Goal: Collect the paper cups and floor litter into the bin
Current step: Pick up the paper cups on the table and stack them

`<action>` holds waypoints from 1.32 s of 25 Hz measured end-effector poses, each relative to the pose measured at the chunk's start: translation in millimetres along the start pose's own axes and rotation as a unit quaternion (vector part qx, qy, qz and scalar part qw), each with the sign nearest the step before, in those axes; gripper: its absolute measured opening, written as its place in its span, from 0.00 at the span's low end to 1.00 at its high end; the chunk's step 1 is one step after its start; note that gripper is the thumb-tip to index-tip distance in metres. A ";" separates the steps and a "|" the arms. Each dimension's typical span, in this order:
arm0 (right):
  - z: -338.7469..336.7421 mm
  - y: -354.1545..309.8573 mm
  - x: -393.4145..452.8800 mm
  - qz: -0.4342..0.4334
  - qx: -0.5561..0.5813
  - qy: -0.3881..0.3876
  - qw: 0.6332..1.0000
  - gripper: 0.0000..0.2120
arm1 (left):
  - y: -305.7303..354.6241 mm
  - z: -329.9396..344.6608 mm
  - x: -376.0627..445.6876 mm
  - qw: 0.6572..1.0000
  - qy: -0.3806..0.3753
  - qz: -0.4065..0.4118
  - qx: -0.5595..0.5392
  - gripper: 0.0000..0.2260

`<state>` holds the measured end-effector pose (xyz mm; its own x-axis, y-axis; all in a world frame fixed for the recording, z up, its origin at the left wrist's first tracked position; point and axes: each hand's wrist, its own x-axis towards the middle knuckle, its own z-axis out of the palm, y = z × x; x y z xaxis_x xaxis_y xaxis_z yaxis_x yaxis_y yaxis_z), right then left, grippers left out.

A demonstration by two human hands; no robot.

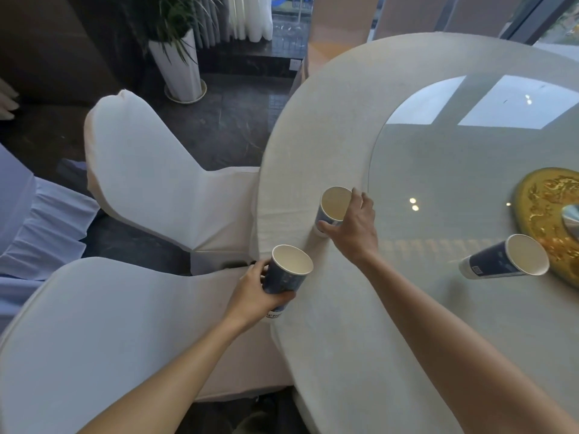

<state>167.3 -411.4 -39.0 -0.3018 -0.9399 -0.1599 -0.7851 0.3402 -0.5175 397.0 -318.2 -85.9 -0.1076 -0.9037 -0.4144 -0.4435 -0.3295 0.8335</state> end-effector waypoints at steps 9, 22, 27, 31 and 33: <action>-20.7 14.5 11.2 0.021 0.070 0.018 0.997 0.37 | 11.5 -6.9 20.0 0.999 -0.006 0.015 0.036 0.37; -123.2 135.1 -77.6 0.079 0.194 0.015 0.978 0.38 | 88.6 118.1 25.8 0.970 -0.122 0.141 0.155 0.36; -124.9 175.4 -106.1 0.094 0.233 -0.063 0.966 0.42 | 112.8 169.3 1.4 0.959 -0.165 0.182 0.142 0.36; -133.6 204.2 -111.7 0.094 0.222 -0.110 0.964 0.35 | 122.0 203.6 -10.8 0.960 -0.172 0.182 0.129 0.36; -142.7 219.5 -106.8 0.090 0.208 -0.102 0.969 0.31 | 121.0 213.8 -16.6 0.962 -0.170 0.174 0.125 0.37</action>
<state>-49.9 -232.0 -15.6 -0.2669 -0.8679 -0.4190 -0.4311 0.4963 -0.7535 155.0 -284.6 -56.3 -0.5551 -0.7911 -0.2571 -0.5236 0.0922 0.8469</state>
